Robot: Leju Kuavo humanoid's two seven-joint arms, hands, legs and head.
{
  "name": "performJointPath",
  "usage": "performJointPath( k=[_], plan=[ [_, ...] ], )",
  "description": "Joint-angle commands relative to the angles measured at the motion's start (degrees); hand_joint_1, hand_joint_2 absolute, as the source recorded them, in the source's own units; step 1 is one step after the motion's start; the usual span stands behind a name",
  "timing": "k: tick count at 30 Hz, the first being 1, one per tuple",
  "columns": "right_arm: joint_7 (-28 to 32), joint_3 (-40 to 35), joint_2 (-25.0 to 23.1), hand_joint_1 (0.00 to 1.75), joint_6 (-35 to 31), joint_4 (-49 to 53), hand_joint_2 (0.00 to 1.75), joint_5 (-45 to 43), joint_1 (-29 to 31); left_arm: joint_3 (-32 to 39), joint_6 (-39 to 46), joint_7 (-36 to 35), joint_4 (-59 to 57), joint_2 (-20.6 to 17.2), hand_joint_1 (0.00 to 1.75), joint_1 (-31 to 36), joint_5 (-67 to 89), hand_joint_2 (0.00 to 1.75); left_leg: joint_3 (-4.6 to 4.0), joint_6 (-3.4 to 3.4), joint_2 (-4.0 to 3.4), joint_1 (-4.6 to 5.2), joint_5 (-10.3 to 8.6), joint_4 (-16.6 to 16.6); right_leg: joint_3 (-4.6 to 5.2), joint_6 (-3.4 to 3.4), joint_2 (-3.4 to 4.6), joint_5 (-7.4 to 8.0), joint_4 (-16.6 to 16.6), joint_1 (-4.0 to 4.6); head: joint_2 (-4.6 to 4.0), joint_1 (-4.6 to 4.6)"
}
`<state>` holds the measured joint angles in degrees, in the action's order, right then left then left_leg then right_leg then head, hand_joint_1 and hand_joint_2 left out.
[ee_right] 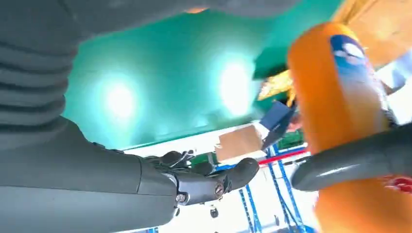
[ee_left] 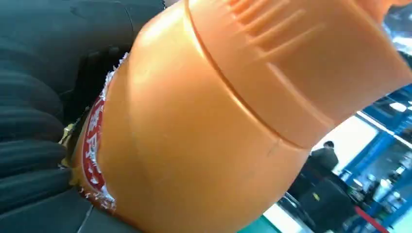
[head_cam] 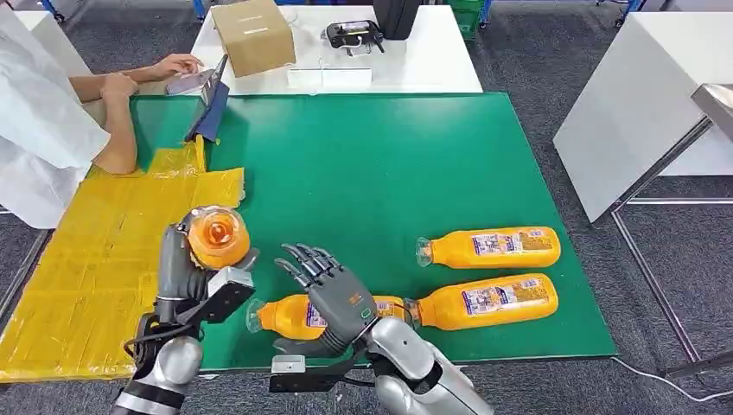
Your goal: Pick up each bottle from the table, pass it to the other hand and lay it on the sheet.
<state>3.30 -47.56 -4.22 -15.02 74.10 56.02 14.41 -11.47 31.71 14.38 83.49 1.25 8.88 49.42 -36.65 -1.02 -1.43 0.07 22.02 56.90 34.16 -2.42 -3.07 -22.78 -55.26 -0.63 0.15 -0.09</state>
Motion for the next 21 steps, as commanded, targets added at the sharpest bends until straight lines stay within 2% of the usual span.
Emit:
performJointPath(
  k=[1,2,4,6,7,8,10,12,13,16,17,18,20,21],
  plan=[
    [-2.9,-1.2,4.0,0.00,2.2,-0.2,0.00,4.7,1.1,5.5,7.4,-20.3,-18.2,-6.5,1.75,11.2,38.4,1.75,0.31,0.07,0.22,-0.06,0.10,0.0,-0.37,0.08,0.09,-0.15,0.0,0.00,0.00,0.00],
    [-3.1,-2.5,4.3,0.00,3.0,-2.0,0.00,5.2,2.0,0.9,8.3,-26.0,-23.8,-11.3,1.75,15.1,40.6,1.75,0.16,0.03,0.16,-0.01,-0.01,-0.1,-0.19,0.05,0.01,-0.06,0.0,-0.03,0.00,-0.02],
    [-3.9,-5.2,4.5,0.00,4.6,-6.3,0.00,6.7,4.5,-12.4,8.3,-36.8,-34.2,-17.4,1.75,22.3,40.6,1.75,0.35,0.11,0.25,-0.08,0.02,-0.1,-0.38,0.14,0.07,-0.12,0.0,0.01,0.00,-0.02],
    [-5.6,-6.8,4.0,0.00,4.3,-10.5,0.00,9.0,6.7,-22.7,8.3,-41.7,-43.5,-19.1,1.75,28.0,40.6,1.75,0.20,0.07,0.37,-0.05,-0.07,-0.1,-0.27,0.09,-0.16,-0.07,0.0,0.00,0.00,-0.04],
    [-6.3,-7.6,3.8,0.00,4.4,-11.9,0.00,10.4,7.5,-25.0,8.3,-42.6,-47.0,-19.0,1.75,29.5,40.6,1.75,0.28,0.10,0.43,-0.07,-0.08,-0.1,-0.34,0.13,-0.15,-0.09,0.0,0.02,0.00,-0.02],
    [-6.5,-8.0,3.8,0.00,5.0,-12.9,1.75,10.7,8.1,-25.7,8.3,-41.8,-49.3,-18.4,1.75,30.1,40.6,1.75,0.27,0.14,0.35,-0.07,-0.11,-0.1,-0.28,0.12,-0.09,-0.06,0.0,0.02,0.00,-0.02],
    [-5.7,-9.1,3.9,0.00,6.9,-15.5,1.75,11.5,9.7,-22.5,8.3,-37.0,-56.4,-15.7,1.75,31.7,40.6,1.75,0.38,0.21,0.17,-0.11,-0.11,-0.1,-0.32,0.27,0.13,0.04,0.0,0.01,0.00,0.00],
    [-6.1,-10.6,4.1,0.00,8.4,-16.5,1.75,12.0,10.7,-23.1,8.3,-35.8,-60.0,-14.8,1.75,31.9,39.3,1.75,0.21,0.22,0.08,-0.15,-0.18,-0.1,-0.19,0.20,0.09,0.07,0.0,0.10,0.00,-0.02],
    [-6.3,-11.0,4.3,0.00,8.8,-17.0,1.75,12.0,10.9,-20.7,8.3,-33.0,-60.4,-14.0,1.75,31.3,36.9,1.75,0.33,0.24,0.11,-0.18,-0.13,0.0,-0.33,0.22,0.18,0.02,0.0,0.11,0.00,0.00],
    [-6.3,-11.0,4.3,0.00,8.8,-17.0,1.75,12.0,10.9,-20.7,8.3,-33.0,-60.4,-14.0,1.75,31.3,36.9,1.75,0.32,0.24,-0.04,-0.18,-0.07,0.0,-0.31,0.22,0.33,0.02,0.0,0.10,0.00,-0.04],
    [-7.2,-11.5,4.3,0.00,9.4,-17.3,1.75,12.2,11.0,-16.0,8.3,-28.1,-60.8,-12.6,1.75,30.3,32.6,1.75,0.23,0.24,-0.05,-0.18,-0.09,0.0,-0.23,0.22,0.29,0.05,0.0,0.10,0.00,-0.04],
    [-7.5,-11.7,4.4,0.00,9.6,-17.5,1.75,12.3,11.0,-15.1,8.3,-27.1,-61.3,-12.2,1.75,30.2,32.1,1.75,0.22,0.25,-0.05,-0.17,-0.09,0.0,-0.21,0.23,0.29,0.04,-0.1,0.09,0.00,-0.02],
    [-7.5,-11.7,4.4,0.00,9.6,-17.5,1.75,12.3,11.0,-15.1,8.3,-27.1,-61.3,-12.2,1.75,30.2,32.1,1.75,0.33,0.27,0.05,-0.15,-0.04,0.0,-0.33,0.25,0.30,-0.05,-0.1,0.06,0.00,-0.04],
    [-7.4,-11.7,4.5,0.00,9.6,-17.6,1.75,12.3,11.0,-15.1,8.3,-27.1,-61.1,-12.1,1.75,29.9,32.2,1.75,0.12,0.24,0.07,-0.12,-0.16,0.0,-0.14,0.22,0.15,0.05,0.0,0.06,0.00,-0.04]
  ],
)
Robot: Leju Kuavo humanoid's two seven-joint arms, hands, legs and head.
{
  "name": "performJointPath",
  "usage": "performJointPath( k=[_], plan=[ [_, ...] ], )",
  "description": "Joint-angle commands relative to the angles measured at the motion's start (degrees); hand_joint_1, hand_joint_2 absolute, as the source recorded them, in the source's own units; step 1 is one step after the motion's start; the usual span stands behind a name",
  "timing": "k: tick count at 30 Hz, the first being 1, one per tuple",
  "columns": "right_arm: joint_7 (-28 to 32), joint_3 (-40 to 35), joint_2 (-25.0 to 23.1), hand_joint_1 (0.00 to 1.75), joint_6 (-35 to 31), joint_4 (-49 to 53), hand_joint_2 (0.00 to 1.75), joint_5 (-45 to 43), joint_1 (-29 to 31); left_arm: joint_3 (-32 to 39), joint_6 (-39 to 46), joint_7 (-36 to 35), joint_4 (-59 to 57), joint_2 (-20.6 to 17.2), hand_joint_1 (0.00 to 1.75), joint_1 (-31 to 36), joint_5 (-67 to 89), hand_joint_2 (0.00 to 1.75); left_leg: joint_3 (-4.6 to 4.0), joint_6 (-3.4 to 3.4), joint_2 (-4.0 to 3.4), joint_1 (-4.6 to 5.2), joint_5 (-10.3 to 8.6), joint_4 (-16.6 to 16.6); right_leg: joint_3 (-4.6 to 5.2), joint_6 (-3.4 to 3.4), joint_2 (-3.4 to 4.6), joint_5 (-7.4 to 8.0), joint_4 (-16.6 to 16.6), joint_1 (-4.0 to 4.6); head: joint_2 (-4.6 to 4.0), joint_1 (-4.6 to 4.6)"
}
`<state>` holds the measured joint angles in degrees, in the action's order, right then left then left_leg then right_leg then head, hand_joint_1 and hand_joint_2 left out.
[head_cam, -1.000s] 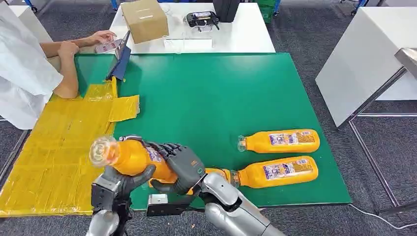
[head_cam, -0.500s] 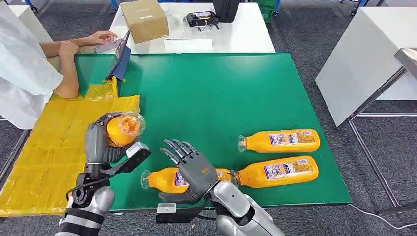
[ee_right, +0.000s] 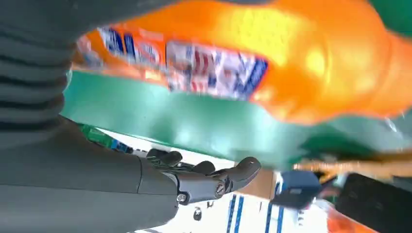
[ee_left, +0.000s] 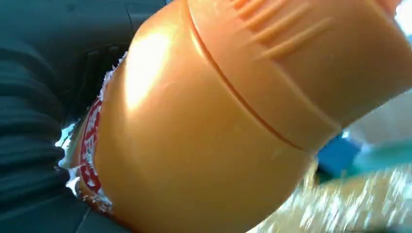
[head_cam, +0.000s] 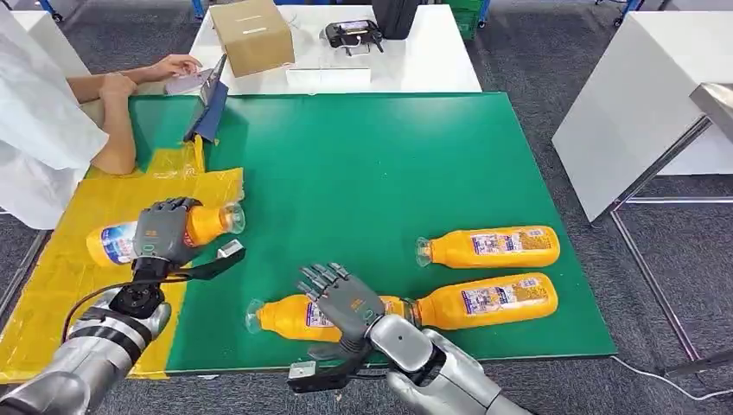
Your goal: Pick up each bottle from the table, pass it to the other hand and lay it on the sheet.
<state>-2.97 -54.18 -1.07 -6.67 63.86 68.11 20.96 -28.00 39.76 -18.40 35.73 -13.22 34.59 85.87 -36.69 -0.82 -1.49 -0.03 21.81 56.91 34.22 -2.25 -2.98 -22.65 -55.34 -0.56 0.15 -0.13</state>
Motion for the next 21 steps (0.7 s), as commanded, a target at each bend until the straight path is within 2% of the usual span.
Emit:
performJointPath(
  k=[1,2,3,5,6,9,12,15,20,21],
  plan=[
    [-1.2,-5.1,1.4,0.00,1.3,-7.4,1.75,0.2,4.4,1.5,0.2,5.6,-13.3,2.4,1.75,4.2,-4.3,1.75,0.16,0.04,0.12,-0.03,0.05,0.0,-0.18,0.05,0.05,-0.07,0.1,0.01,0.00,0.04],
    [-1.2,-5.2,1.4,0.00,1.3,-7.4,1.75,0.2,4.5,1.7,0.2,5.7,-13.4,2.6,0.65,4.1,-4.4,1.75,0.29,0.07,0.19,-0.05,0.13,0.0,-0.32,0.08,0.12,-0.16,0.0,0.00,0.00,0.02],
    [-1.3,-5.7,1.5,0.00,1.7,-7.8,1.75,0.2,4.8,4.2,0.2,7.4,-10.8,2.9,0.00,2.7,-4.3,1.75,0.20,0.06,0.15,-0.07,0.09,0.0,-0.23,0.06,0.10,-0.11,0.0,0.03,0.00,0.02],
    [-1.4,-6.2,2.0,0.00,2.7,-8.6,1.75,0.0,5.2,8.8,0.2,11.9,-9.4,4.3,0.00,1.2,-7.8,1.75,0.28,0.06,0.13,-0.07,0.13,0.0,-0.30,0.07,0.18,-0.15,0.0,0.02,0.00,0.02],
    [-1.8,-6.2,2.1,0.00,2.9,-9.2,1.75,-0.1,5.3,13.5,0.2,16.0,-8.0,5.6,0.00,0.1,-11.7,0.00,0.22,0.05,0.10,-0.05,0.10,0.0,-0.23,0.05,0.17,-0.11,0.0,0.01,0.00,0.02],
    [-3.1,-5.1,2.1,0.00,3.0,-9.9,1.75,0.2,4.5,24.5,-1.1,29.5,-9.9,9.4,0.00,1.1,-27.5,0.00,0.16,0.03,0.20,-0.06,0.05,-0.1,-0.20,0.04,0.03,-0.09,0.1,0.03,0.00,0.02],
    [-5.0,-4.0,0.9,0.00,3.2,-12.6,1.75,1.4,4.0,34.8,-10.3,39.8,-2.4,12.3,0.00,0.1,-46.1,0.00,0.15,0.03,0.33,-0.08,0.07,0.0,-0.24,0.04,-0.04,-0.14,0.0,0.03,0.00,0.02],
    [-5.6,-3.3,-0.1,0.00,4.2,-15.6,1.75,2.0,4.2,36.5,-17.8,41.9,8.8,13.4,0.00,-3.1,-55.4,0.00,0.17,0.04,0.27,-0.08,0.07,0.0,-0.25,0.05,0.01,-0.11,0.0,0.03,0.00,0.02],
    [-5.6,-3.2,-0.2,0.00,4.0,-15.9,1.75,2.1,4.2,36.3,-18.1,41.3,9.7,13.4,0.00,-3.6,-55.5,0.00,0.26,0.04,0.12,-0.08,0.04,0.0,-0.25,0.05,0.05,-0.05,0.1,0.05,0.00,0.02],
    [-5.8,-3.0,-0.3,0.00,4.9,-16.4,1.75,1.9,4.3,36.5,-19.8,43.3,11.5,13.8,0.00,-4.0,-58.6,0.00,0.29,0.05,0.14,-0.09,0.04,0.0,-0.27,0.06,0.07,-0.05,0.1,0.05,0.00,0.02]
  ],
)
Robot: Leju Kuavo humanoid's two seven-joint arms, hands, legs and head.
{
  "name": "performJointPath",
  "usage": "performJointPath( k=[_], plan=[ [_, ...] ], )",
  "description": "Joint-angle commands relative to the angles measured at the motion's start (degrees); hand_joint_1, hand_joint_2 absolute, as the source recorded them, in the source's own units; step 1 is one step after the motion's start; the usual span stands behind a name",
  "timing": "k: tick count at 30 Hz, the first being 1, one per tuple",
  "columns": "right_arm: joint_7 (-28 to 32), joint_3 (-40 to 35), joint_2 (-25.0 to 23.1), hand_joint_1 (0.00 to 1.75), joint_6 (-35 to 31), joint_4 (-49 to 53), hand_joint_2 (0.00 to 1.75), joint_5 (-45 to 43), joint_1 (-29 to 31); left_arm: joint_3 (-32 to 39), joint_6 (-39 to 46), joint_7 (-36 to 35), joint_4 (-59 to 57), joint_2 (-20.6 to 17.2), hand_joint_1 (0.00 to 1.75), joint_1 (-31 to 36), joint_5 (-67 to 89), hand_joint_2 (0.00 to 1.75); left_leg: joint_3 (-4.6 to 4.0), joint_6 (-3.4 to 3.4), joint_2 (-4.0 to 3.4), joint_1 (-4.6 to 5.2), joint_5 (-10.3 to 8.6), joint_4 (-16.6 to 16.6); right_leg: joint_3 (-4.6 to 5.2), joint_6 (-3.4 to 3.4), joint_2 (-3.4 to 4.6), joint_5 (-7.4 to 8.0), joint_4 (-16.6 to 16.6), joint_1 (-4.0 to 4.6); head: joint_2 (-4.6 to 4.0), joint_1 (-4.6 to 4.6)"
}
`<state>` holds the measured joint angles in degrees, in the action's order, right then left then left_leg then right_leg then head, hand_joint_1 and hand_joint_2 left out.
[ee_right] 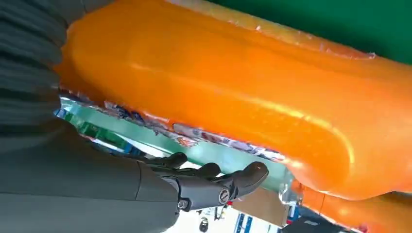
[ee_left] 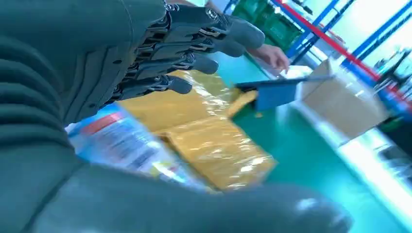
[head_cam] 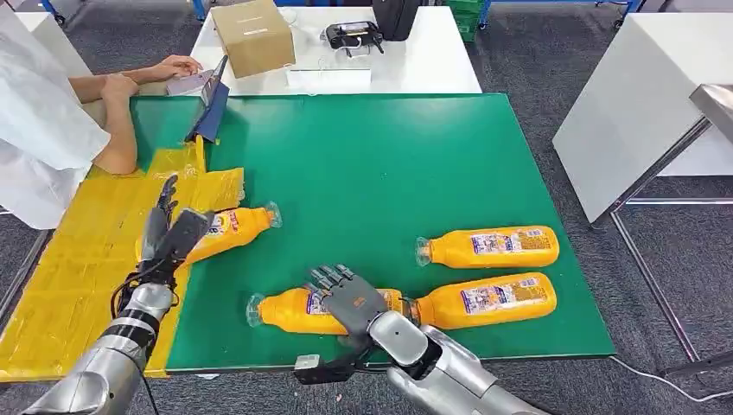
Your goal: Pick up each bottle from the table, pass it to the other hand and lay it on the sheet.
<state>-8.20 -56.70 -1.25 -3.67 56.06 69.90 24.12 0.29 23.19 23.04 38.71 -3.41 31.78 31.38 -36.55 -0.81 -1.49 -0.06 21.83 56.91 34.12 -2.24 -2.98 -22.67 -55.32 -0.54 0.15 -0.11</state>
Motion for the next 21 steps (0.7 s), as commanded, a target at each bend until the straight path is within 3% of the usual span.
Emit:
performJointPath(
  k=[1,2,3,4,5,6,8,11,16,21],
  plan=[
    [-0.7,-0.4,-0.1,0.00,2.9,-9.6,1.75,-0.1,1.3,7.7,-4.4,2.9,11.4,4.3,0.00,-2.0,-5.9,0.00,0.17,0.04,0.14,-0.06,0.03,0.0,-0.19,0.05,0.08,-0.04,0.1,0.03,0.00,0.02],
    [-0.5,-0.3,-0.2,0.00,3.7,-11.4,1.75,-0.7,1.6,6.9,-6.7,3.3,16.9,4.9,0.00,-3.6,-8.7,0.00,0.12,0.03,0.13,-0.04,0.00,0.0,-0.14,0.04,0.03,-0.01,0.1,0.02,0.00,0.02],
    [-0.2,0.0,-0.3,0.30,3.9,-12.7,1.75,-1.4,1.9,5.9,-8.1,2.9,21.5,5.4,0.00,-5.1,-10.3,0.00,0.21,0.04,0.18,-0.07,0.04,0.0,-0.23,0.07,0.08,-0.05,0.1,0.04,0.00,0.02],
    [-0.1,0.9,-0.6,1.33,2.0,-13.6,1.75,-2.1,1.9,4.7,-9.7,2.4,28.1,6.0,0.00,-7.4,-12.4,0.00,0.18,0.04,0.20,-0.09,0.02,0.0,-0.22,0.06,0.04,-0.03,0.1,0.06,0.00,0.00],
    [0.0,2.1,-1.0,1.66,0.5,-14.0,1.75,-2.7,1.7,3.6,-10.5,1.3,32.8,6.1,0.00,-9.4,-13.5,0.00,0.24,0.04,0.23,-0.09,0.05,0.0,-0.26,0.08,0.08,-0.06,0.1,0.07,0.00,0.02],
    [-0.1,4.2,-1.4,1.75,-2.5,-12.5,1.75,-4.0,0.9,2.5,-11.8,0.9,37.6,6.1,0.00,-11.7,-15.1,0.00,0.23,0.04,0.13,-0.12,0.05,0.0,-0.23,0.08,0.10,-0.01,0.1,0.11,0.00,0.02],
    [-0.3,8.0,-0.9,1.75,-4.5,-6.2,1.75,-6.5,-1.2,0.2,-13.9,0.1,46.8,5.9,0.00,-17.4,-16.7,0.00,0.34,0.03,0.11,-0.09,0.11,0.0,-0.33,0.10,0.21,-0.06,0.1,0.07,0.00,0.02],
    [-0.5,10.9,0.6,1.75,-2.6,0.2,1.75,-8.9,-3.1,-1.6,-14.4,0.6,53.0,6.2,0.00,-22.1,-17.9,0.00,0.35,0.02,0.05,-0.05,0.15,0.0,-0.35,0.08,0.25,-0.09,0.0,0.02,0.00,0.00],
    [-0.4,14.0,2.0,1.75,0.9,-2.3,1.75,-11.6,-2.8,-3.2,-14.9,4.0,57.8,6.7,0.00,-25.5,-21.5,0.00,0.36,0.04,0.15,-0.03,0.18,0.0,-0.39,0.08,0.19,-0.16,0.0,-0.04,0.00,0.00],
    [0.8,16.2,1.9,1.75,-0.2,-4.3,1.75,-13.8,-2.5,-4.2,-14.5,4.6,60.2,6.5,0.00,-26.9,-22.5,0.00,0.24,0.01,0.16,-0.01,0.07,0.0,-0.29,0.02,0.04,-0.07,0.1,-0.02,0.00,0.02]
  ],
)
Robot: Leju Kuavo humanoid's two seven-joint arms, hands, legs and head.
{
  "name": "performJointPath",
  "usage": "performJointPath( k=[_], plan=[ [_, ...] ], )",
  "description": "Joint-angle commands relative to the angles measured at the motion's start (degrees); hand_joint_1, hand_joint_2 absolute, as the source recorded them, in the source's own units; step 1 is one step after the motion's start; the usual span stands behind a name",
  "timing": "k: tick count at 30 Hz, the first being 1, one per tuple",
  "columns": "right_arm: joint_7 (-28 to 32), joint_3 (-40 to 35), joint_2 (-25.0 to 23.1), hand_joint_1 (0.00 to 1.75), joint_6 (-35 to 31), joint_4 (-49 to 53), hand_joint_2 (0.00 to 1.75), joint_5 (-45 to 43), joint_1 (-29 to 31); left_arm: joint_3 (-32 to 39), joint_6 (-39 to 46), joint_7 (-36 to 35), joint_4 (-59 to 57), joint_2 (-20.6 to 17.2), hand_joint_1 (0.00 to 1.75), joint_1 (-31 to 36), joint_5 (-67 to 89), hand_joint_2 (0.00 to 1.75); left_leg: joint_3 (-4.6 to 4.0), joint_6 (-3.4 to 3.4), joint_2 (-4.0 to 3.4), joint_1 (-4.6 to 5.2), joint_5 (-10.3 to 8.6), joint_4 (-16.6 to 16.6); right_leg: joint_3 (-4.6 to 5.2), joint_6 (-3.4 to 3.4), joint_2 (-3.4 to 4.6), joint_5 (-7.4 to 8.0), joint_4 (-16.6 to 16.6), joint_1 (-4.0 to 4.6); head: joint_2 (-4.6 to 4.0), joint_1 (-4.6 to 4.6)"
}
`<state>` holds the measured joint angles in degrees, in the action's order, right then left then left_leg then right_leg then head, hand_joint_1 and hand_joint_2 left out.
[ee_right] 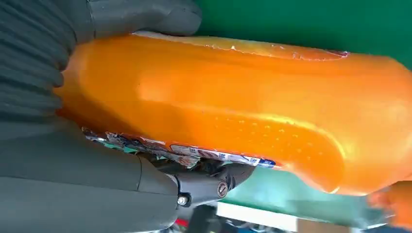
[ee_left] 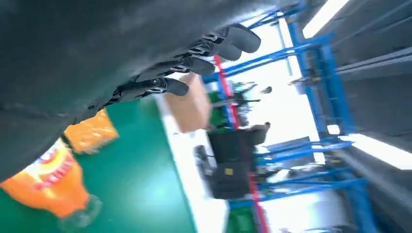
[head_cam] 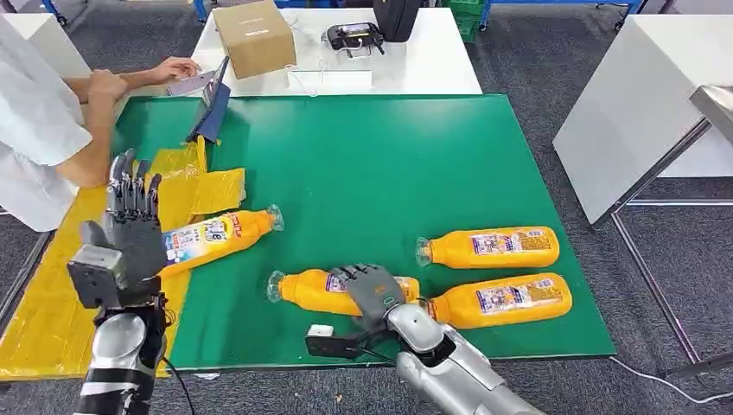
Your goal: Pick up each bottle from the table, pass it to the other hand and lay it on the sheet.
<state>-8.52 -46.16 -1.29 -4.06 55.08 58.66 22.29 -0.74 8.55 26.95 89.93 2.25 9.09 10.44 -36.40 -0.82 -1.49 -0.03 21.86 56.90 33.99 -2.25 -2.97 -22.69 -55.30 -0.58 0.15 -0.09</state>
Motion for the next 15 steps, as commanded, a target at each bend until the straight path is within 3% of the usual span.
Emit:
performJointPath(
  k=[1,4,5,7,11,15],
  plan=[
    [1.2,6.3,1.8,1.75,-0.8,-3.2,1.75,-2.7,-0.8,-3.3,0.1,0.7,9.2,0.8,0.00,-4.4,-1.8,0.00,0.20,0.04,0.26,-0.08,0.11,0.0,-0.28,0.06,0.07,-0.14,0.0,0.03,0.00,-0.02],
    [2.0,11.7,0.6,1.75,-9.5,4.4,1.75,-4.0,-3.9,-4.8,-2.2,-0.8,10.8,0.1,0.00,-6.8,-2.3,0.00,0.17,0.04,0.22,-0.06,0.09,0.0,-0.19,0.14,0.12,-0.18,0.0,0.01,0.00,0.00],
    [2.2,13.8,0.3,1.75,-12.3,9.0,1.75,-3.8,-5.3,-5.6,-2.7,-1.3,11.4,0.0,0.00,-7.8,-1.5,1.75,0.12,0.03,0.16,-0.04,0.06,0.0,-0.14,0.13,0.11,-0.15,0.0,-0.01,0.00,0.00],
    [3.5,17.7,-0.3,1.75,-18.3,17.6,1.75,-3.0,-8.7,-7.9,-5.3,-3.7,10.8,-0.6,0.00,-8.7,-1.1,1.75,0.10,0.03,0.23,-0.03,0.08,0.0,-0.14,0.13,0.06,-0.18,0.0,-0.01,0.00,-0.02],
    [13.2,25.1,-1.5,1.75,-29.9,31.8,1.75,-7.5,-15.6,-14.4,-9.2,-7.5,4.3,-2.5,0.00,-9.3,3.0,1.75,-0.02,0.06,0.39,0.02,0.18,0.1,-0.11,0.03,0.03,-0.24,-0.1,-0.06,0.00,0.00],
    [15.0,26.0,-1.7,1.75,-30.5,33.6,1.75,-8.9,-16.7,-15.7,-9.1,-6.8,2.0,-2.5,0.00,-9.1,3.5,1.75,0.08,0.05,0.53,0.05,0.18,0.0,-0.22,0.02,-0.12,-0.30,0.0,-0.08,0.00,0.00]
  ],
)
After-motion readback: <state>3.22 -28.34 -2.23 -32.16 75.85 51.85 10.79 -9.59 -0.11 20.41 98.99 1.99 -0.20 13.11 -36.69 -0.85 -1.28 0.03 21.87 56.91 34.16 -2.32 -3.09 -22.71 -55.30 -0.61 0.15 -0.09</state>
